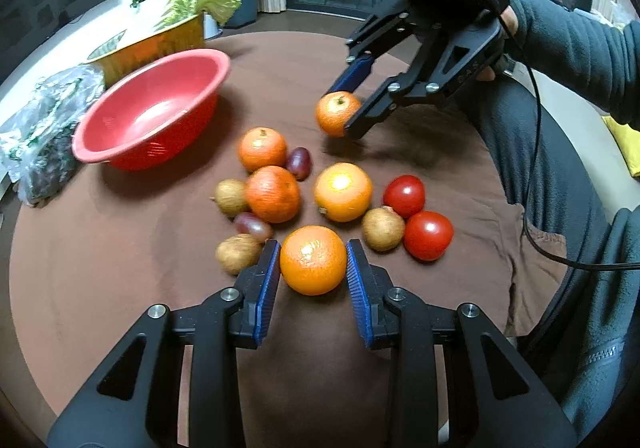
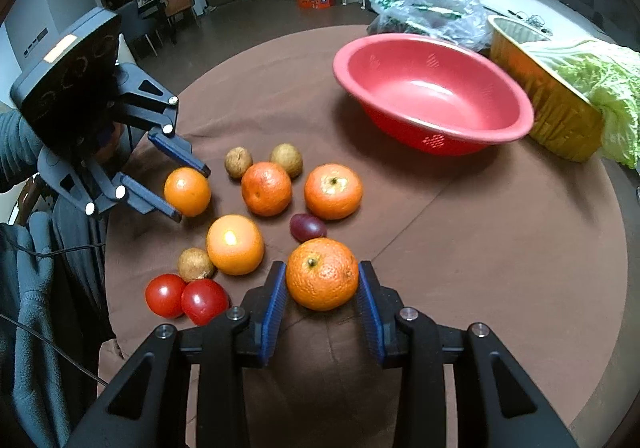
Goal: Organize fruits
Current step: 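Carry both fruits over the red basin and open both tools to drop them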
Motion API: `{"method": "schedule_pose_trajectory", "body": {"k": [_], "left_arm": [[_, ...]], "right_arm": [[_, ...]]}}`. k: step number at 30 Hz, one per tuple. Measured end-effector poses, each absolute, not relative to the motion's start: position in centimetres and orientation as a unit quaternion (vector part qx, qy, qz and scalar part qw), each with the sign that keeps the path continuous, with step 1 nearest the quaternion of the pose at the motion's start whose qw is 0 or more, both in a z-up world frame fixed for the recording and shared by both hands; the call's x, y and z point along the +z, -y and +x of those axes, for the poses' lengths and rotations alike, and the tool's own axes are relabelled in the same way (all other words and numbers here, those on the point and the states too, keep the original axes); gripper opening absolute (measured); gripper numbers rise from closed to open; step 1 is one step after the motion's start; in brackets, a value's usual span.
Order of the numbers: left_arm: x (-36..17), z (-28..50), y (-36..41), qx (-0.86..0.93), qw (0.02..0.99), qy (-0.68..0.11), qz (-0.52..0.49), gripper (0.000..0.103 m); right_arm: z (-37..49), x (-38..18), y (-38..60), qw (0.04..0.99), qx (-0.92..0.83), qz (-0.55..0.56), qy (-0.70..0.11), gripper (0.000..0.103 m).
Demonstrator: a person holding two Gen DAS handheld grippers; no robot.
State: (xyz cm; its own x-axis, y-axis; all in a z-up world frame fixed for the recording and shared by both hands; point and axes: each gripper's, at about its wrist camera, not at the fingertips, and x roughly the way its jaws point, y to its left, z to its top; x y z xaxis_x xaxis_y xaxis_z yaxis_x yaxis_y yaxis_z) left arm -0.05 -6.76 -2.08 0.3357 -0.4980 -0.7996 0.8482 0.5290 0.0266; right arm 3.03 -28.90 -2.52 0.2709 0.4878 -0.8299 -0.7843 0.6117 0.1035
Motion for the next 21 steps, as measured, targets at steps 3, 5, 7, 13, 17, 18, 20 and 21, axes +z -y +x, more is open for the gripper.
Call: {"method": "schedule_pose_trajectory", "body": {"k": [3,5,7,13,17,18,20,21], "left_arm": [[-1.1,0.9,5.8,-0.416,0.796,-0.375,0.23,0.031],[-0.1,2.0,5.0,-0.404,0.807,-0.366,0.228,0.031],[1.0,3.4,4.4,-0.388,0.819,-0.356,0.225,0.031],[2.9,8.2,4.1,-0.349,0.834,-0.342,0.257,0.031],[3.8,12.3,4.7,-0.327,0.836,-0.347,0.27,0.031],[4.0,13.5,4.9,-0.323,0.837,-0.35,0.27,0.031],[4.1,15.3,5.2,-0.315,0.838,-0.354,0.269,0.031],[3.9,16.2,5.6,-0.311,0.838,-0.358,0.269,0.031]], "right_arm": [[3.0,-1.9,29.1,0.786,0.403,-0.169,-0.439,0.038],[3.5,-1.0,29.3,0.793,0.396,-0.167,-0.433,0.038],[4.0,-0.3,29.6,0.799,0.39,-0.164,-0.426,0.038],[6.3,2.5,29.9,0.825,0.365,-0.161,-0.401,0.038],[8.7,4.3,29.0,0.837,0.348,-0.167,-0.387,0.038],[9.3,4.5,28.8,0.839,0.344,-0.168,-0.387,0.038],[10.7,4.6,28.1,0.839,0.335,-0.172,-0.393,0.038],[11.5,4.4,27.9,0.838,0.332,-0.174,-0.396,0.038]]}}
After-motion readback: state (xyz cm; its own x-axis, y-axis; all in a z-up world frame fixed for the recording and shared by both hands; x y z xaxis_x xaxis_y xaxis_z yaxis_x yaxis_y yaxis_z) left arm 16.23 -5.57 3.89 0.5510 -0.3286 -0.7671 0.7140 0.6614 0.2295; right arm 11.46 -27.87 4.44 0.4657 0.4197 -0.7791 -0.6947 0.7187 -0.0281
